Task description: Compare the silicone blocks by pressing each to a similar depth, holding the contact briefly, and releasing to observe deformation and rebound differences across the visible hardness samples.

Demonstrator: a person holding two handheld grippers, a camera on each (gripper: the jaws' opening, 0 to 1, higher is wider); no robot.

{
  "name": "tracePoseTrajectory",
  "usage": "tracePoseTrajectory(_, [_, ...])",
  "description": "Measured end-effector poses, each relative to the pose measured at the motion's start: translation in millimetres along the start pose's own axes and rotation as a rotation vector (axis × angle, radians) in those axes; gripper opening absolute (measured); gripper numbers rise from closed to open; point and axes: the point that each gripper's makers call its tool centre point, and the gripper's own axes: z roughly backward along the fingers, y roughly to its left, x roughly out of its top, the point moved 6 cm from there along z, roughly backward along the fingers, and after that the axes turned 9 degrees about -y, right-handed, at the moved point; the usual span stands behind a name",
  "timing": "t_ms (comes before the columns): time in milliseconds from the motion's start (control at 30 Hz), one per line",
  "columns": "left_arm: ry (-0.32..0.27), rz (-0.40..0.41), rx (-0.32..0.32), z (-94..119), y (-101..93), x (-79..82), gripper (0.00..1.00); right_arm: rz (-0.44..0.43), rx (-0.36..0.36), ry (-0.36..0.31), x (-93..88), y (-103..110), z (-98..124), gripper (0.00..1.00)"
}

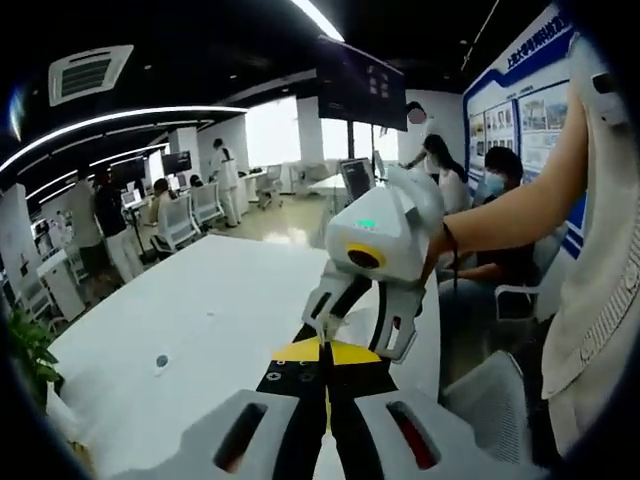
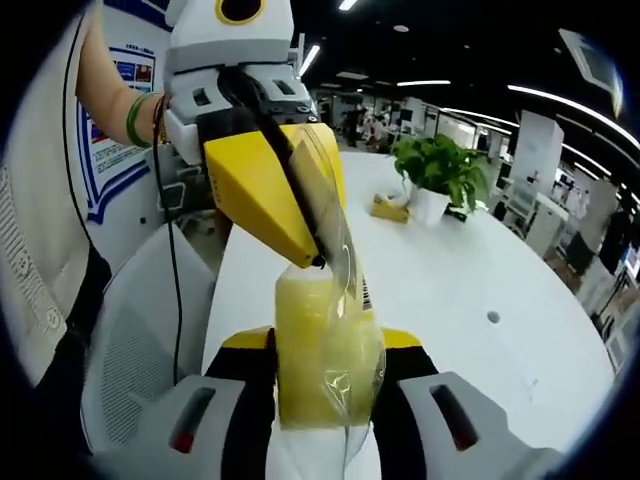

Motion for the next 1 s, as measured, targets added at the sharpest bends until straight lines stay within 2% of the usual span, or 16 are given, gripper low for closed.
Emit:
tracePoseTrajectory(133, [0.000,0.030,0.004,-3.8,0.0,-7.7,0.00,-0.044,-0.015,-0.014,-6.8,1.6,2.9,0.50])
tracePoseTrajectory(233, [0.019,0.047,0.005,-7.4,0.9,-16.1,0.00,-0.056,-0.067,-0.021,-14.5,0.6,9.1,0.65])
tracePoseTrajectory(300, [0.026,0.054,0.008,-9.6,1.6,-20.9,0.00,-0.078,-0.109,-0.043,-19.4,0.5,17.9,0.70])
tracePoseTrajectory(433, [0.033,0.076,0.019,-14.5,4.1,-31.0,0.00,-0.167,-0.185,-0.097,-26.8,1.0,38.2,0.69])
tracePoseTrajectory(567, [0.047,0.104,0.026,-20.9,7.5,-42.5,0.00,-0.228,-0.307,-0.158,-34.9,1.3,64.9,0.67])
tracePoseTrajectory(767, [0.060,0.149,0.036,-34.7,12.1,-61.3,0.00,-0.326,-0.430,-0.225,-47.3,8.5,98.3,0.73])
tracePoseTrajectory(1000, [0.065,0.224,0.046,-60.8,18.0,-89.7,0.00,-0.394,-0.524,-0.235,-63.1,26.3,126.3,0.72])
